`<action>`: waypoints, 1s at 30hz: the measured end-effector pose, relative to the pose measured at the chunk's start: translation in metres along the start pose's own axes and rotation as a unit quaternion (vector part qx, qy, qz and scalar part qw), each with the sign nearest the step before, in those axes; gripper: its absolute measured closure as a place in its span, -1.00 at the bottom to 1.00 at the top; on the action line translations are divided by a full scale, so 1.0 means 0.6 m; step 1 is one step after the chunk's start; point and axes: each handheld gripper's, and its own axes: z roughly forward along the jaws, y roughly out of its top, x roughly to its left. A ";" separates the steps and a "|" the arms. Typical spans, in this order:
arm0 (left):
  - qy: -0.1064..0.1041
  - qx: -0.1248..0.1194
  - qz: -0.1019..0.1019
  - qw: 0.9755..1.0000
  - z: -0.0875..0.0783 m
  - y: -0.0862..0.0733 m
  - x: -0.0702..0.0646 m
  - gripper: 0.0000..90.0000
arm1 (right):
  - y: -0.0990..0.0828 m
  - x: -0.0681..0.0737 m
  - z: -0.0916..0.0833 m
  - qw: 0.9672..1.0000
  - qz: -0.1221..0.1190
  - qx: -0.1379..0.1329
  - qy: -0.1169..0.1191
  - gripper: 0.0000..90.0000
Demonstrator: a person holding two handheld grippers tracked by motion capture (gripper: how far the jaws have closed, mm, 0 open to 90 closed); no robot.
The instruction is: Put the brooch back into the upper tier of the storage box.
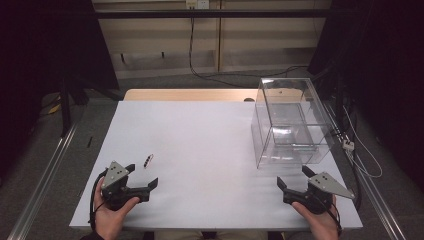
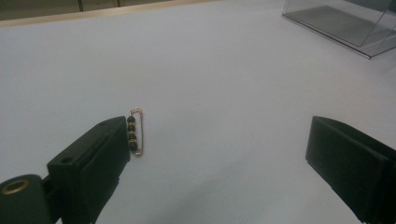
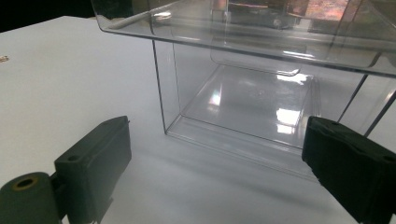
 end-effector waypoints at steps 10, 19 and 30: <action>0.003 0.004 -0.006 1.000 0.001 -0.001 0.003 -0.87 | 0.000 0.003 0.004 1.000 -0.004 0.005 0.006 -0.82; 0.007 0.016 -0.015 1.000 0.010 0.002 0.009 -0.85 | 0.000 0.009 0.006 1.000 -0.010 0.009 0.021 -0.83; 0.012 0.017 -0.024 0.999 0.005 -0.004 0.015 -0.85 | 0.001 0.037 0.016 0.996 -0.043 0.027 0.067 -0.84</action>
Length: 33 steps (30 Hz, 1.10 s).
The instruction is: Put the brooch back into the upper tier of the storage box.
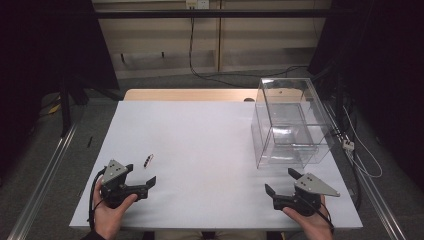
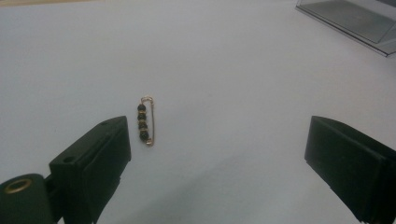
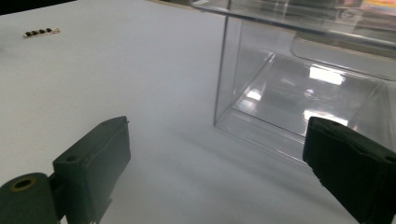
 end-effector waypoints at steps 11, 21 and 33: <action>-0.004 0.007 -0.008 1.000 -0.001 -0.001 0.001 -0.86 | 0.009 0.048 0.031 0.998 -0.022 0.017 0.054 -0.83; -0.003 0.006 -0.013 1.000 -0.004 -0.002 0.005 -0.86 | 0.029 0.098 0.082 0.995 -0.033 0.028 0.095 -0.82; -0.005 0.009 -0.012 1.000 -0.011 -0.007 0.005 -0.86 | 0.076 0.151 0.179 0.990 -0.057 0.044 0.122 -0.74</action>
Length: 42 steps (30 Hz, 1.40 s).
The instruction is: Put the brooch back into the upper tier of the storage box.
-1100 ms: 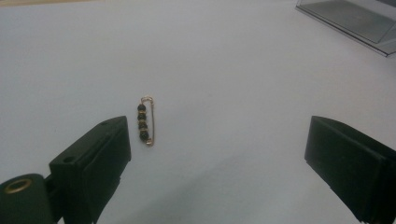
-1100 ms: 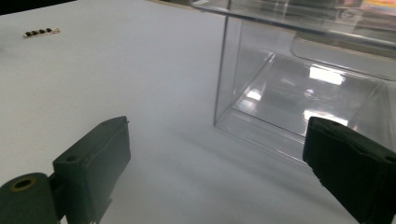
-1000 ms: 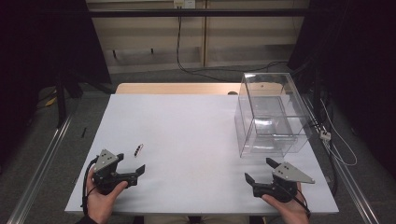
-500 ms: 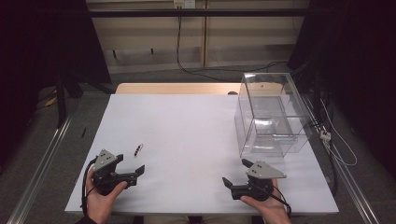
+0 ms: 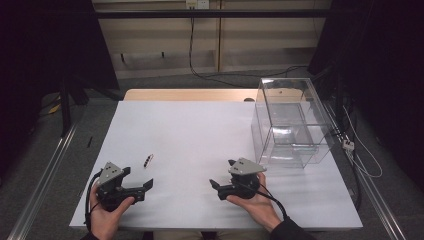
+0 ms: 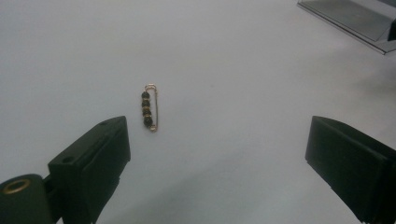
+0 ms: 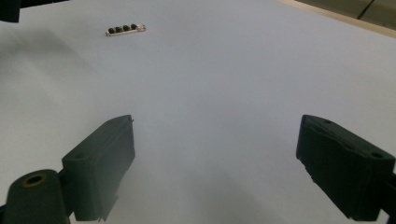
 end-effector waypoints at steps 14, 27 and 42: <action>-0.004 0.009 0.006 1.000 -0.001 -0.004 -0.006 -0.86 | 0.073 0.039 0.134 0.998 -0.032 0.022 0.050 -0.59; -0.011 0.015 0.007 1.000 0.001 -0.007 -0.006 -0.86 | 0.130 0.061 0.245 0.994 -0.041 0.045 0.092 -0.47; -0.011 0.015 0.008 1.000 0.001 -0.007 -0.006 -0.86 | 0.161 0.083 0.313 0.991 -0.050 0.054 0.108 -0.36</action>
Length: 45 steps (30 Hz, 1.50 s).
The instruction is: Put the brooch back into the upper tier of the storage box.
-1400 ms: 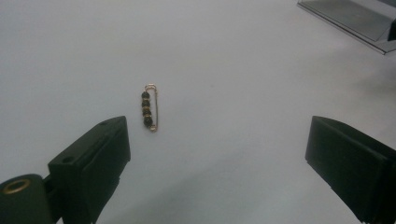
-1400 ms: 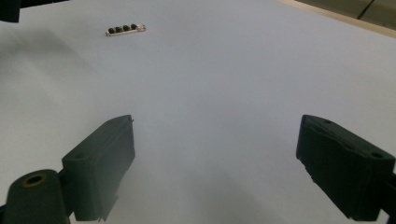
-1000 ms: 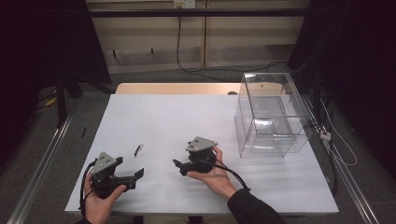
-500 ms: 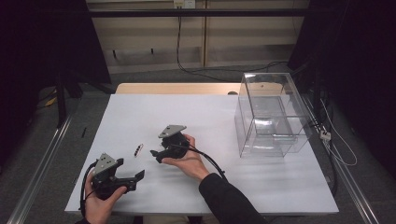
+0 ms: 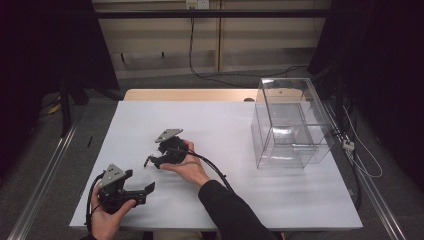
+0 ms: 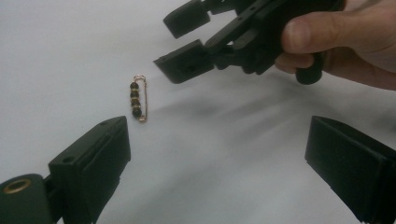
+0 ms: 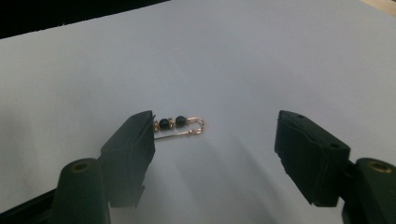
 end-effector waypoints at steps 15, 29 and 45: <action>0.001 -0.002 -0.001 1.000 0.000 0.000 0.001 -0.84 | 0.025 0.017 0.047 1.000 -0.001 0.014 0.008 -0.30; 0.000 -0.004 -0.006 1.000 -0.001 0.000 0.003 -0.84 | 0.022 0.020 0.060 0.998 0.002 0.064 0.005 -0.10; 0.000 -0.003 -0.004 1.000 0.001 0.000 0.002 -0.83 | 0.002 0.020 0.025 0.997 0.012 0.075 0.002 0.49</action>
